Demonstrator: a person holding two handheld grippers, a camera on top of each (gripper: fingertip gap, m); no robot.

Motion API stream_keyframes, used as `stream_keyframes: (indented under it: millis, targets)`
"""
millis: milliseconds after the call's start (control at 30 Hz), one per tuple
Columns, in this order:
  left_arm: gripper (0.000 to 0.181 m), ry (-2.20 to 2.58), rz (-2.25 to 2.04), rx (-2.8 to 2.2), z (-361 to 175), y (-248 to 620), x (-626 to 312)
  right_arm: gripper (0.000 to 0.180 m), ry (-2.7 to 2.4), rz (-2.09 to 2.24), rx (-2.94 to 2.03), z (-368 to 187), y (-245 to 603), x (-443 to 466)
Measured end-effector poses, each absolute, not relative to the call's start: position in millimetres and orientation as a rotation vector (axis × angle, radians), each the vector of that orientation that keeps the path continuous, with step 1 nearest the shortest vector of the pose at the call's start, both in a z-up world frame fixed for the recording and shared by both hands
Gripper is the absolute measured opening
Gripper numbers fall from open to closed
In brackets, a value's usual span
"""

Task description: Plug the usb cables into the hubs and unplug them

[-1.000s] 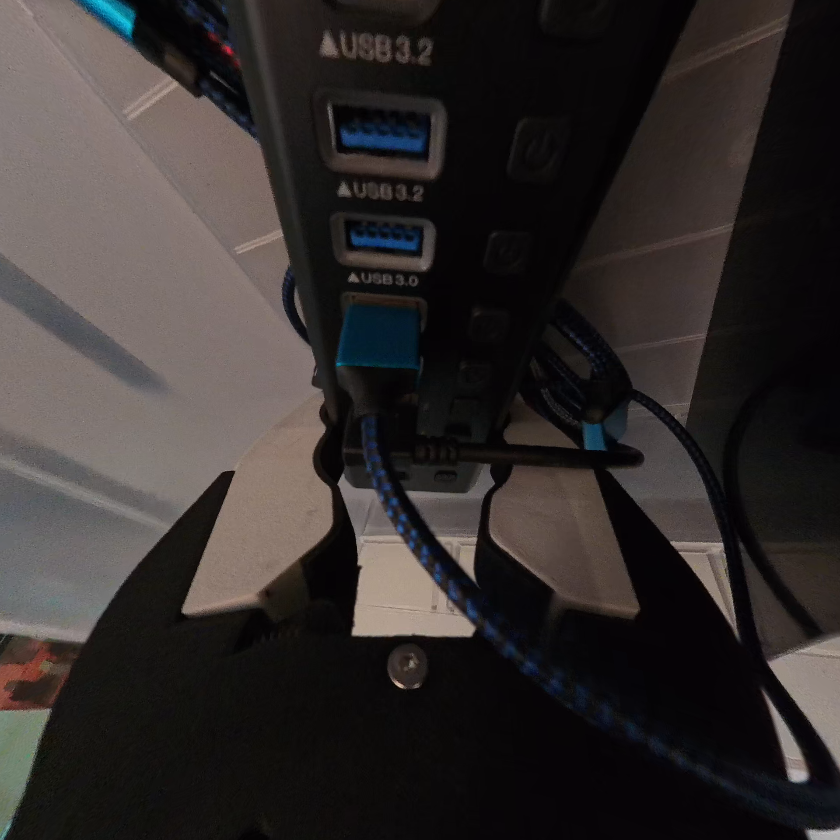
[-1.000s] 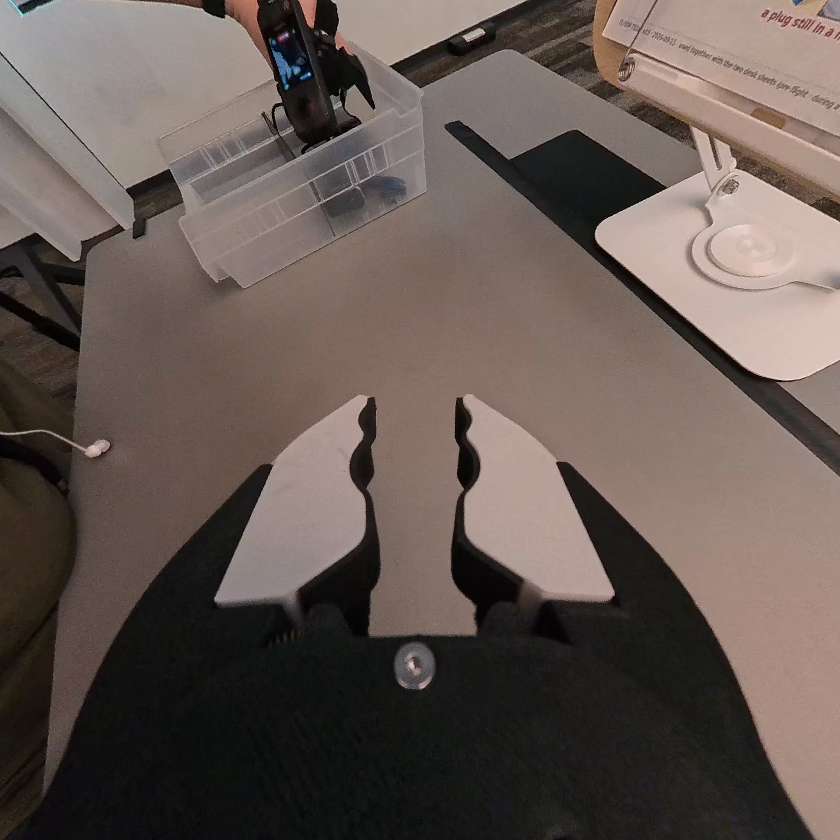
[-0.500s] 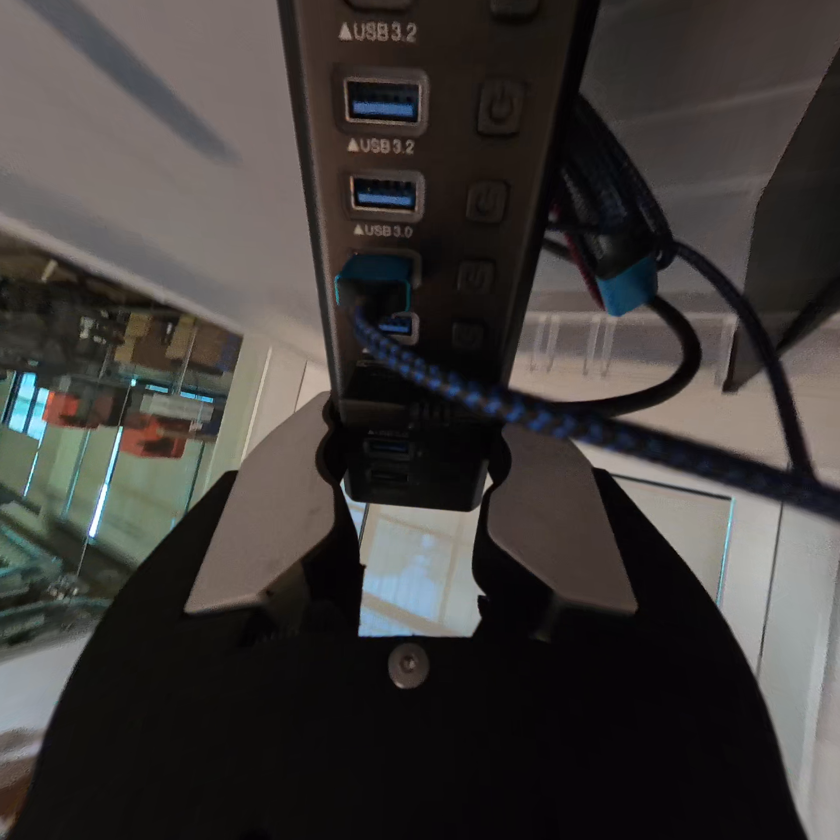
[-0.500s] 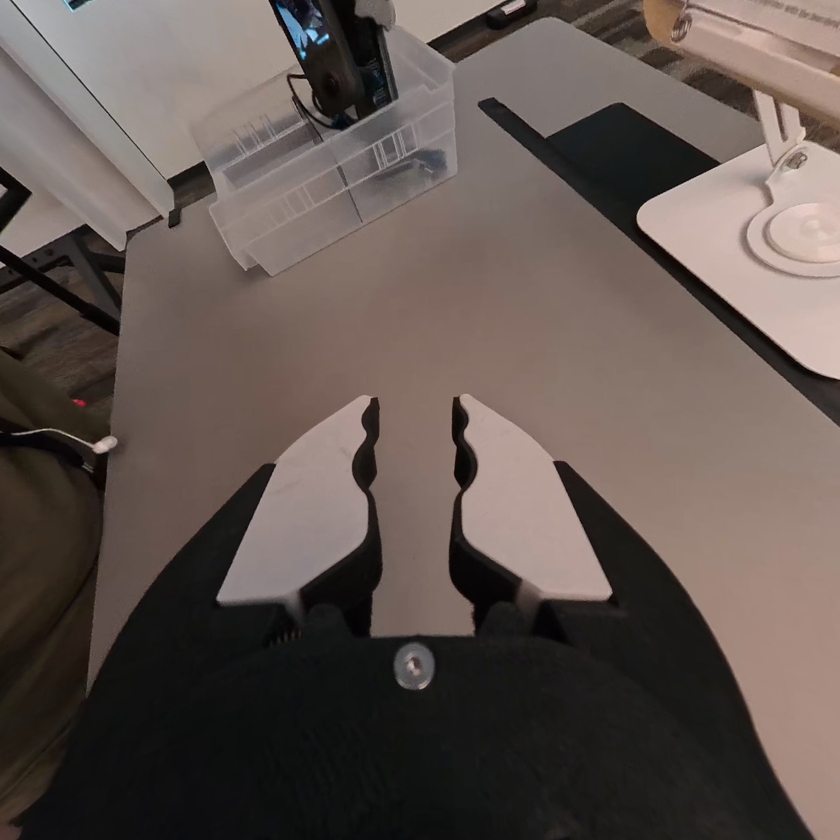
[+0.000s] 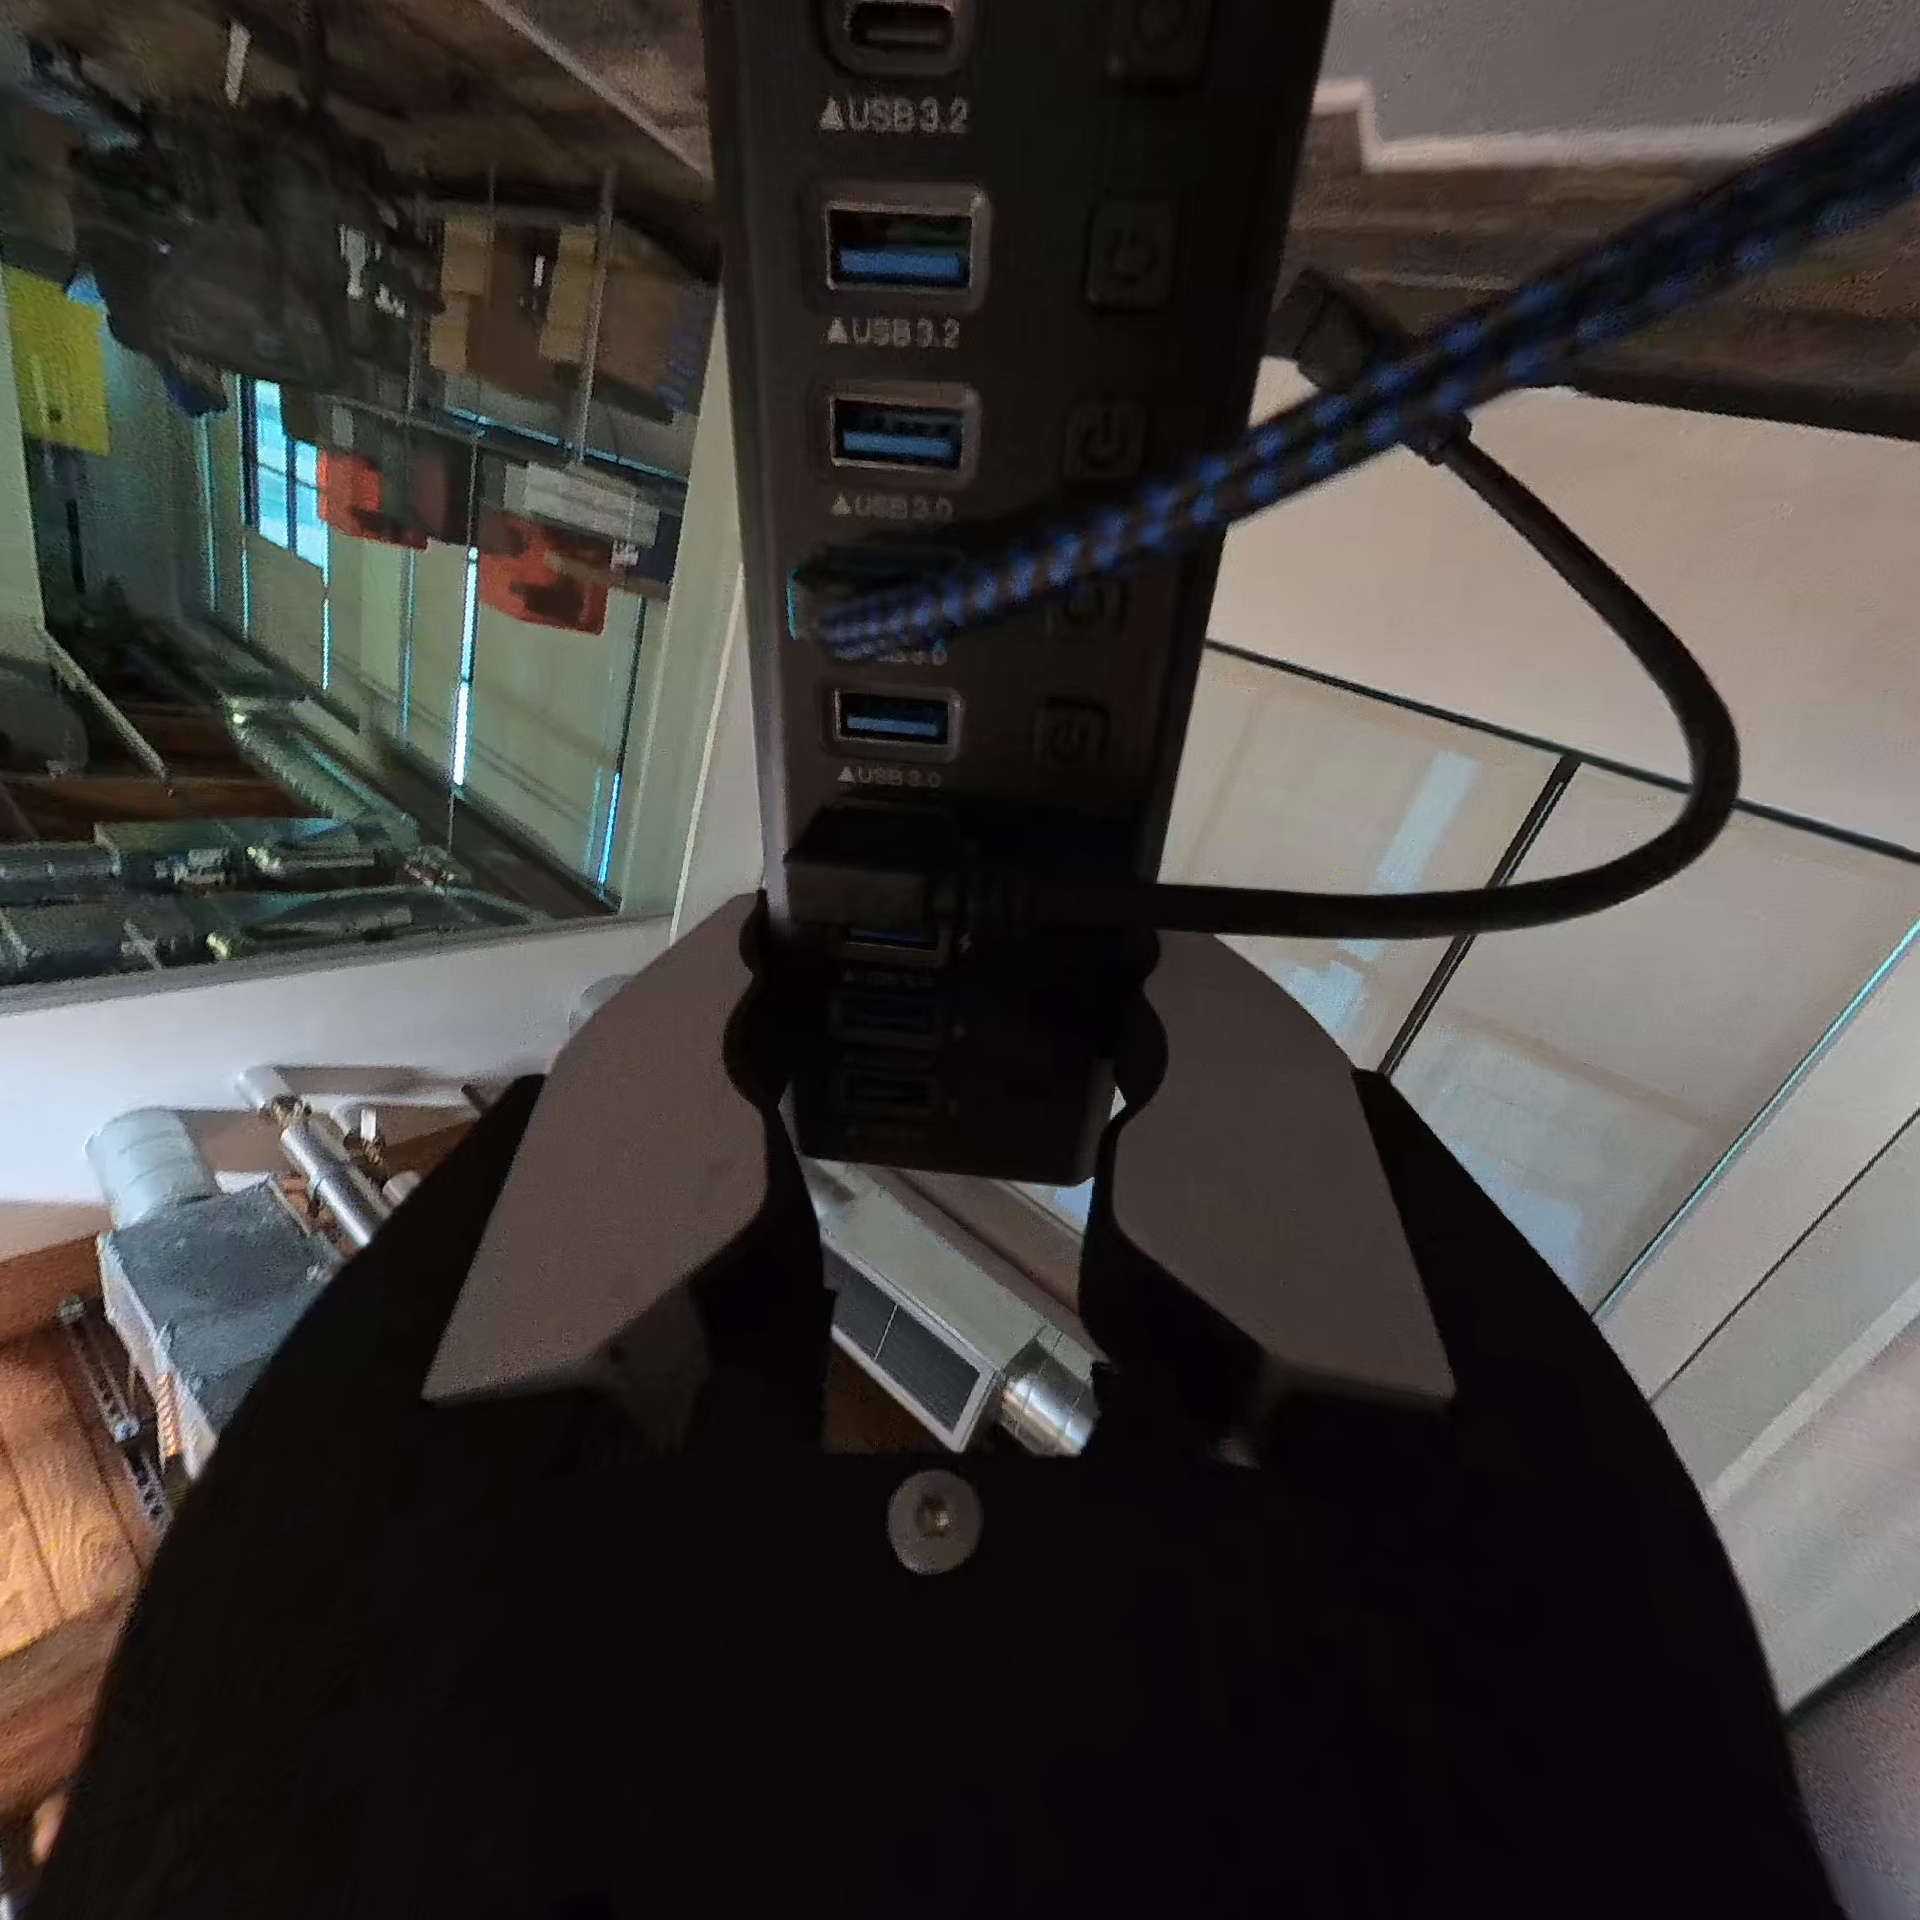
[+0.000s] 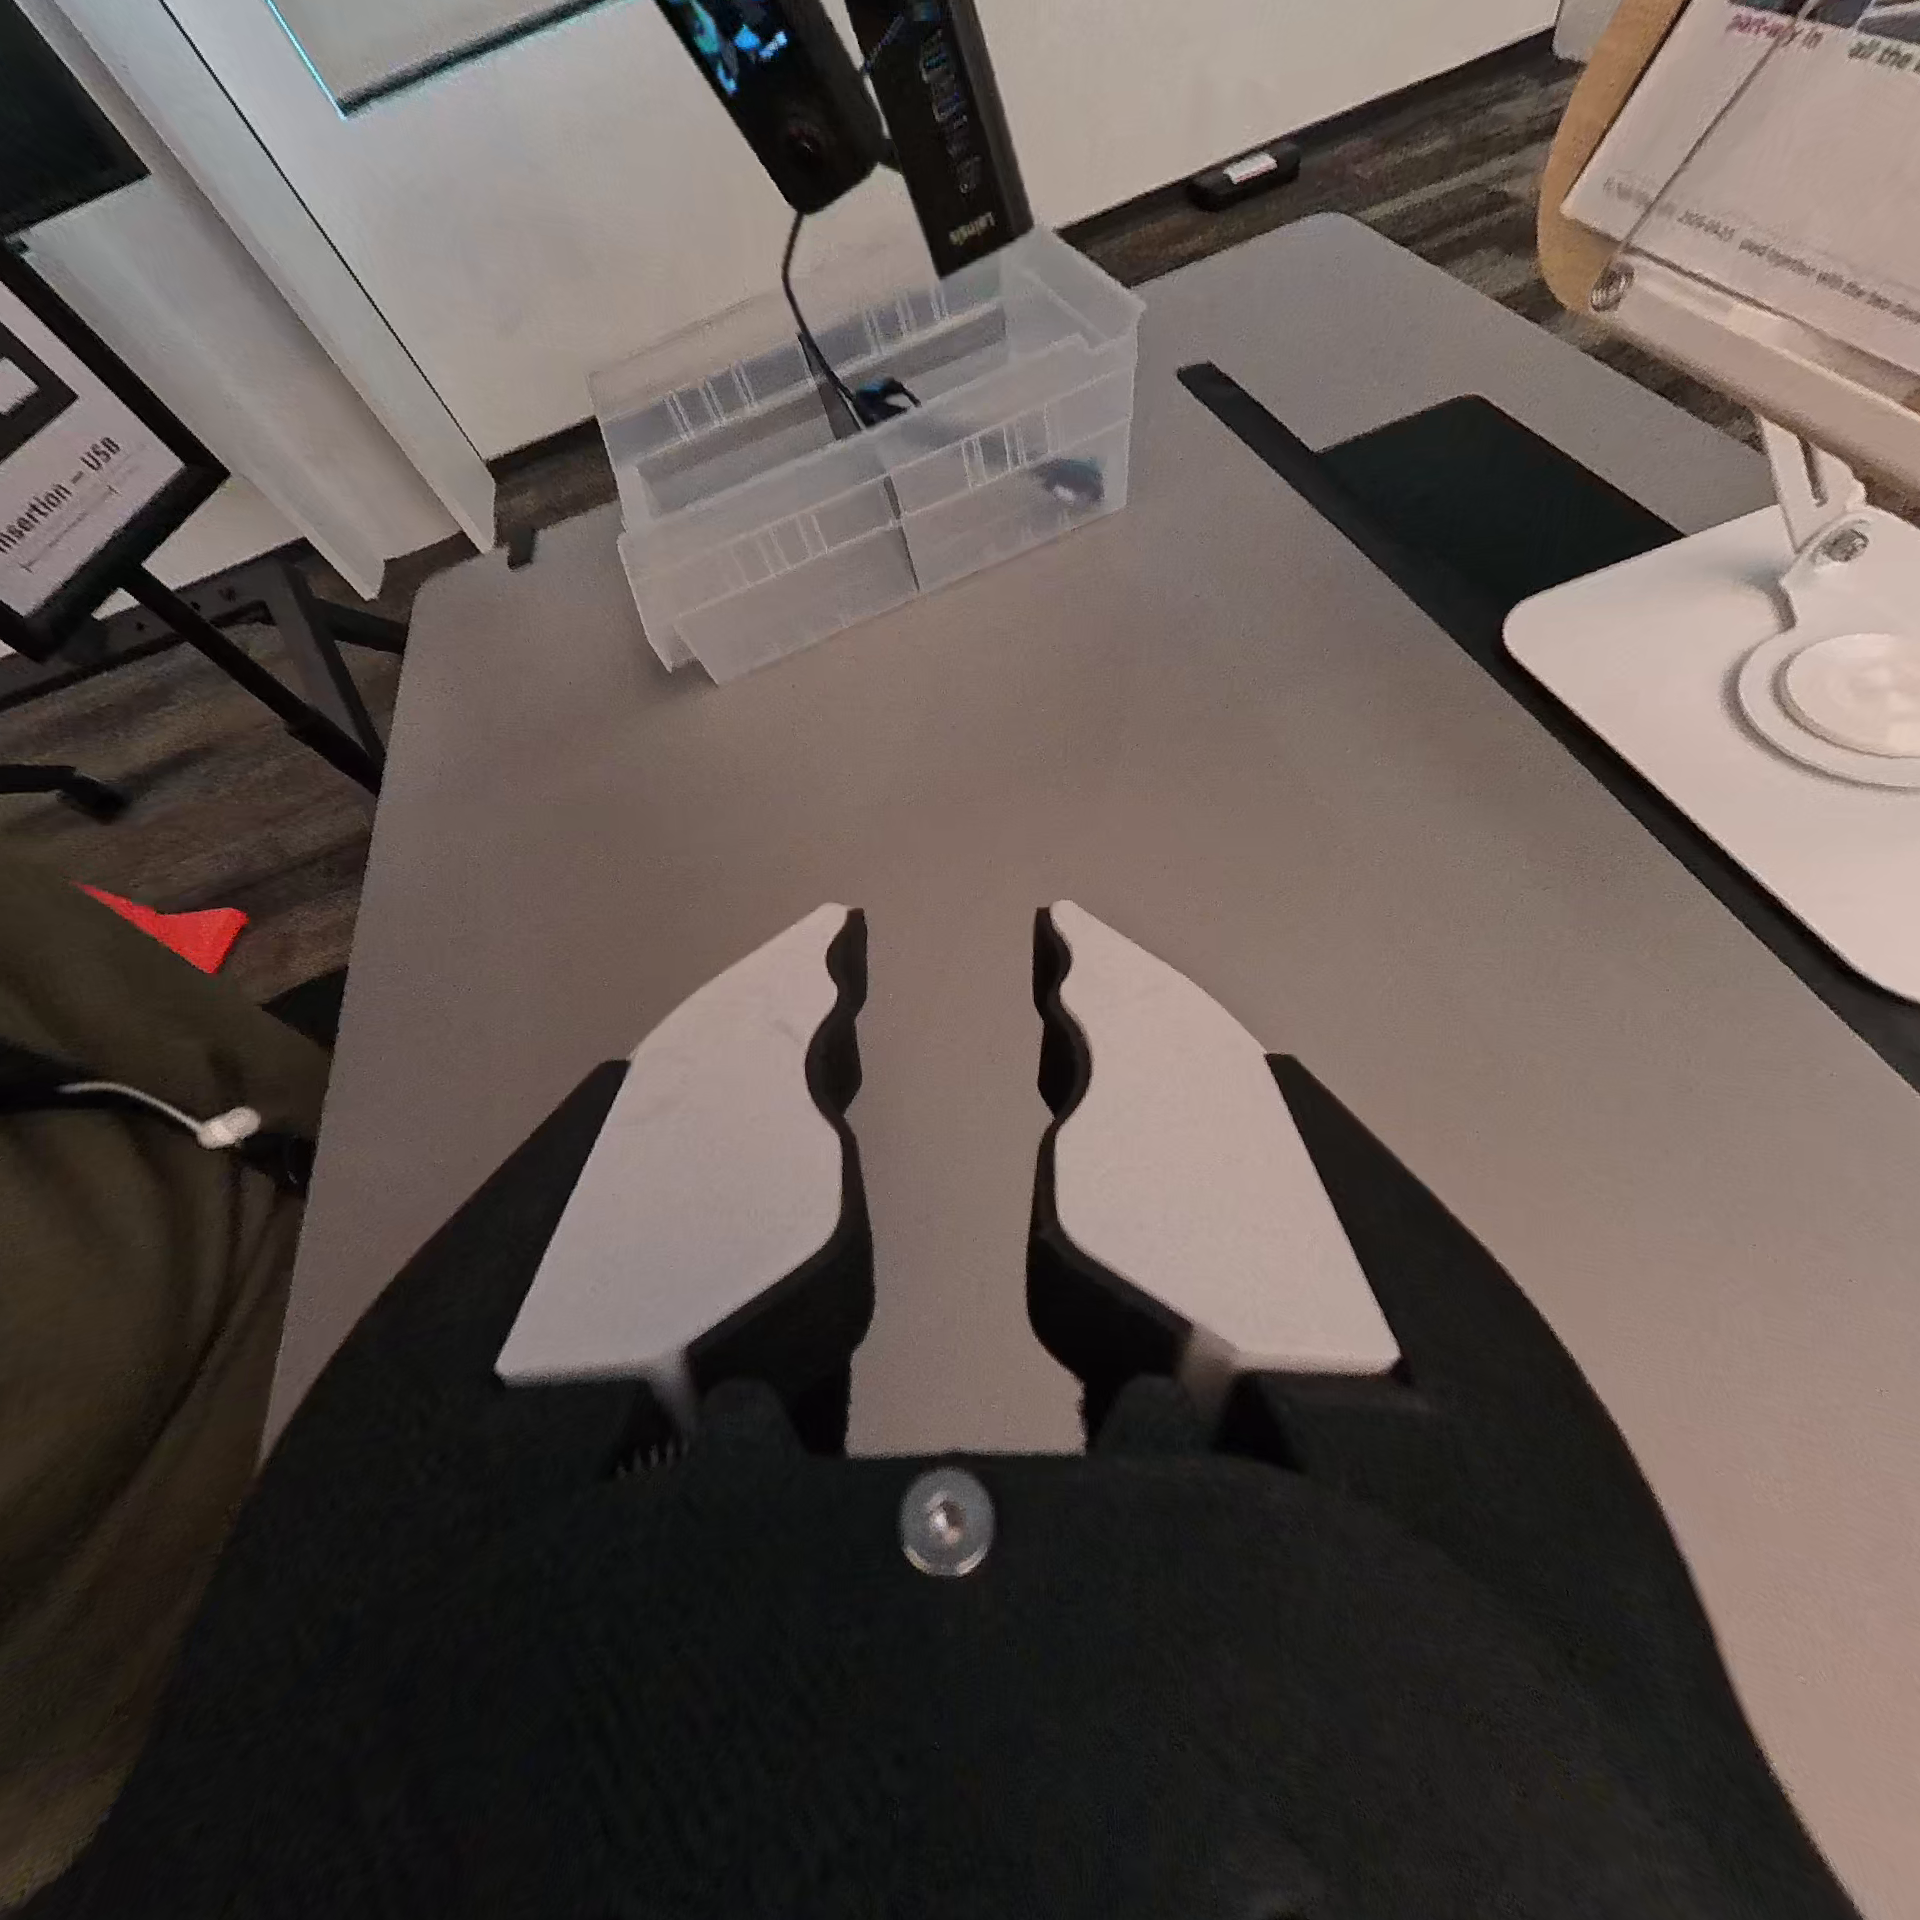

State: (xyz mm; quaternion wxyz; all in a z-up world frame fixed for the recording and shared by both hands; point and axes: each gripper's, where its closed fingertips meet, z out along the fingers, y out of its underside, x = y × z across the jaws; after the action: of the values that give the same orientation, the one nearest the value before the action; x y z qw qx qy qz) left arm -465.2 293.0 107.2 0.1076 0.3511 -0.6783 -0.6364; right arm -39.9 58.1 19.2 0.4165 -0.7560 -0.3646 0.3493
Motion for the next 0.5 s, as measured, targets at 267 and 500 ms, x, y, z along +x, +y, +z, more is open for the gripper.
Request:
stream_keyframes:
  millis: [267, 500]
  targets:
    - [0.060, -1.995, -2.039, 1.085, 180.0, 268.2, -413.5, 0.031, -0.912, 0.961, -1.826, 1.3, 71.9, -84.5]
    - [0.060, -1.998, -2.182, 1.146, 228.1, 251.9, -384.5, 0.033, -0.956, 1.028, -1.533, 6.7, 74.3, -183.0]
